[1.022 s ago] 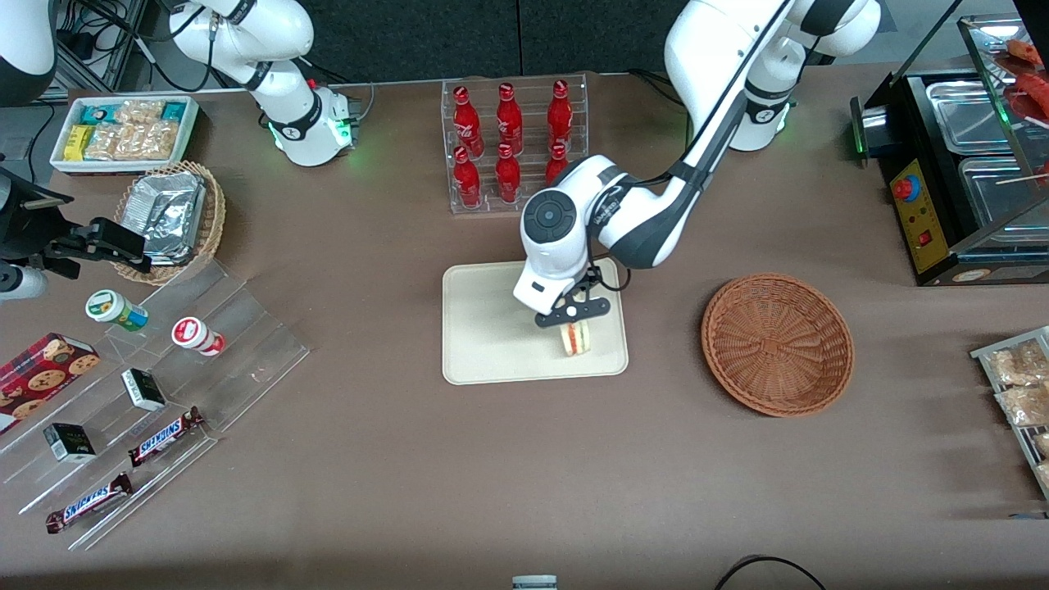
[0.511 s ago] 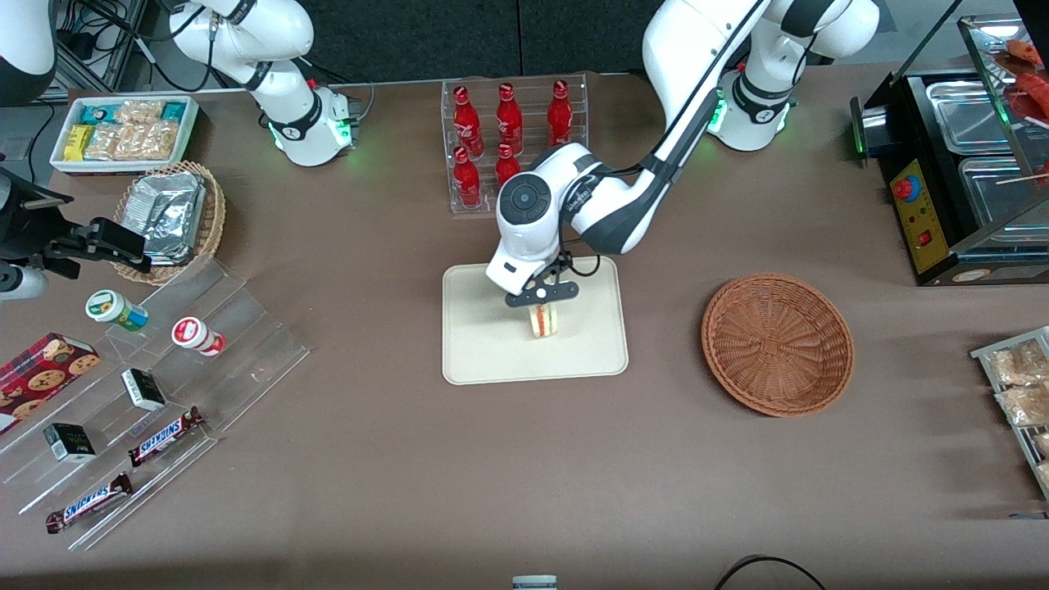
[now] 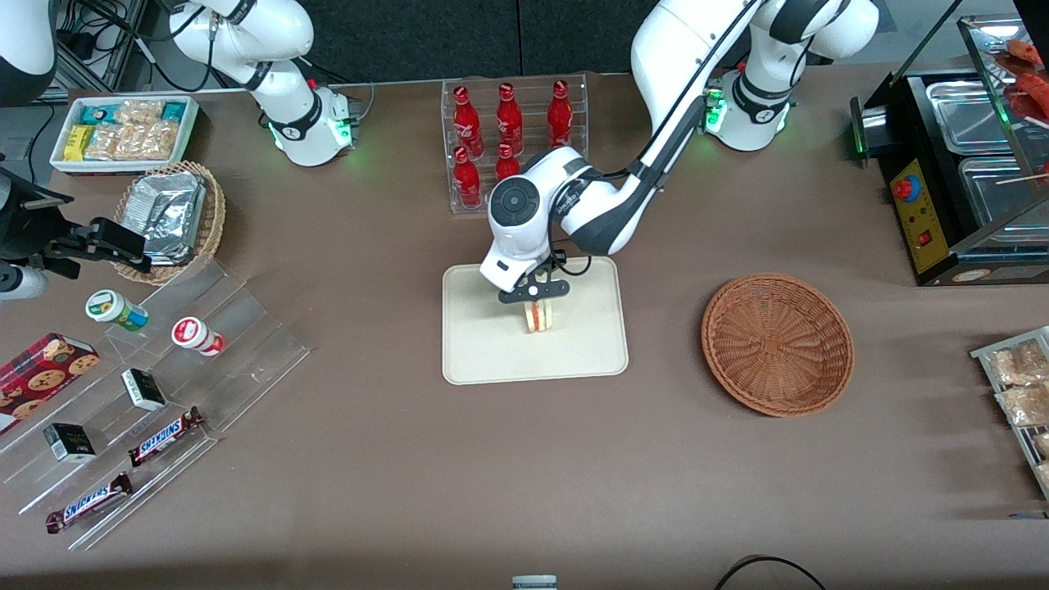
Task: Place sandwich from basket to tray
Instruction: 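Lower the sandwich onto the tray and open the left gripper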
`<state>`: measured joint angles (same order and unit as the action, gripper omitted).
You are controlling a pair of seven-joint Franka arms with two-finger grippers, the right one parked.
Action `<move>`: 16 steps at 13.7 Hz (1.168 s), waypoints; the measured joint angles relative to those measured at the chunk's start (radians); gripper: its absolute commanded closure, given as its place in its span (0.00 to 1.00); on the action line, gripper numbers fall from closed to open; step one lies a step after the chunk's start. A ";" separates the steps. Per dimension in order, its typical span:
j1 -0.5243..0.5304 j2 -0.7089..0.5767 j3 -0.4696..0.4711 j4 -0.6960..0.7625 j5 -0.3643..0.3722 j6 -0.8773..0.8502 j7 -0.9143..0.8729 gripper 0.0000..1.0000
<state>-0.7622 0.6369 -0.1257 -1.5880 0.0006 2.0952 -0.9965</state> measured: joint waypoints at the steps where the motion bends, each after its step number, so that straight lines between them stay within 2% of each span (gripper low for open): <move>1: 0.000 0.002 0.000 0.000 0.000 0.000 0.000 0.93; 2: -0.003 0.006 0.000 0.000 0.000 0.000 0.000 0.64; 3: -0.006 0.013 0.000 0.000 0.000 0.000 0.000 0.47; 5: -0.010 0.027 0.000 0.000 0.000 0.010 0.001 0.22; 7: -0.011 0.036 0.000 0.000 0.000 0.016 0.001 0.01; 12: -0.009 0.027 0.009 0.021 -0.001 0.006 -0.001 0.00; 16: 0.001 -0.107 0.064 0.056 -0.004 -0.121 -0.063 0.00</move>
<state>-0.7613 0.5299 -0.0621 -1.5325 -0.0038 1.9742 -1.0600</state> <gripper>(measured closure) 0.000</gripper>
